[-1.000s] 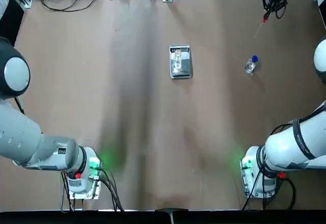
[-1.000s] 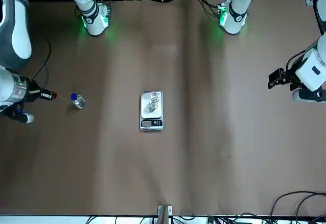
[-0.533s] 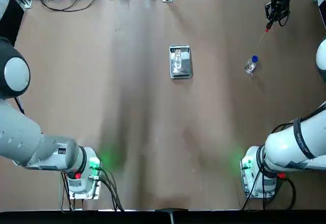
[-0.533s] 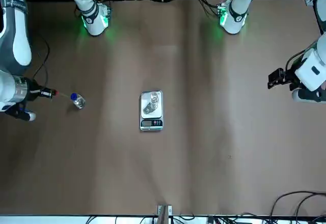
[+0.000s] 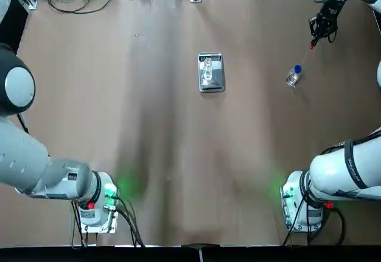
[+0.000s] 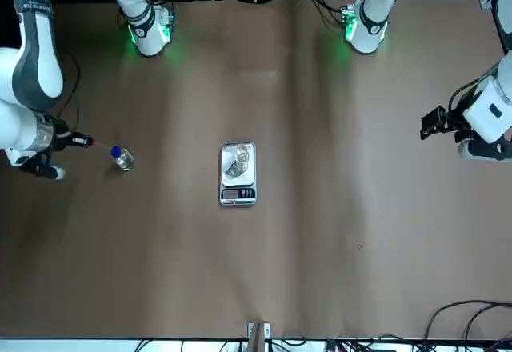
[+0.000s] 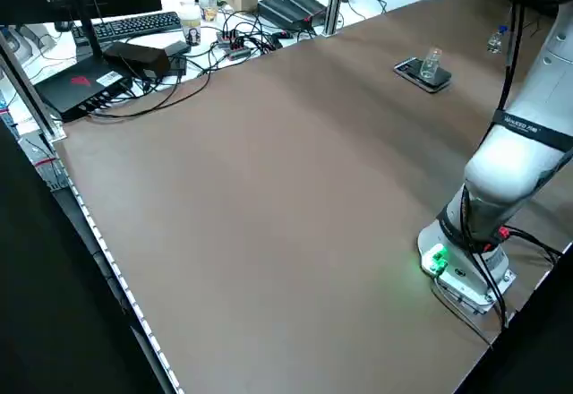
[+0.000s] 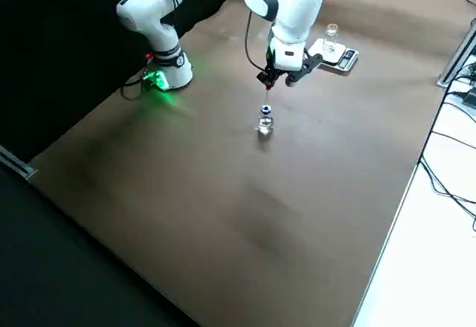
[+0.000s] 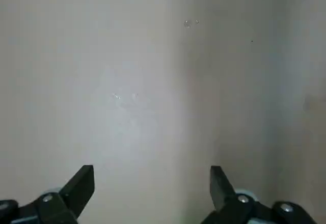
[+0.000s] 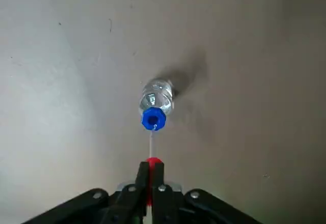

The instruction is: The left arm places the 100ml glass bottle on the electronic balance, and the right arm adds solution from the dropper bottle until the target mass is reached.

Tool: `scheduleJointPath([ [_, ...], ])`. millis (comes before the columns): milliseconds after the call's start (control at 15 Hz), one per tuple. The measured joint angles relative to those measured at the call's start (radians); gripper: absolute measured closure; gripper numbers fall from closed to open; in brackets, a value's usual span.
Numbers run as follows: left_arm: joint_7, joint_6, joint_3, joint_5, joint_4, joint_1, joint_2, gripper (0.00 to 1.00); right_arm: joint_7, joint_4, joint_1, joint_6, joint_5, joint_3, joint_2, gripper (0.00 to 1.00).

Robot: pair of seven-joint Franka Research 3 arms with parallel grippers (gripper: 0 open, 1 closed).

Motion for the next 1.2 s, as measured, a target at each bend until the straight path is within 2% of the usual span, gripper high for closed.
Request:
scheduleJointPath([
  [267,0.000,0.000,0.000,0.000,0.000,0.000,0.000,0.00,-0.002,-0.046,0.000,0.028,0.000,0.002,-0.024,0.95],
  [1200,0.000,0.000,0.000,0.000,0.000,0.001,0.000,0.00,-0.007,-0.060,0.000,0.086,0.000,0.008,-0.025,0.95],
])
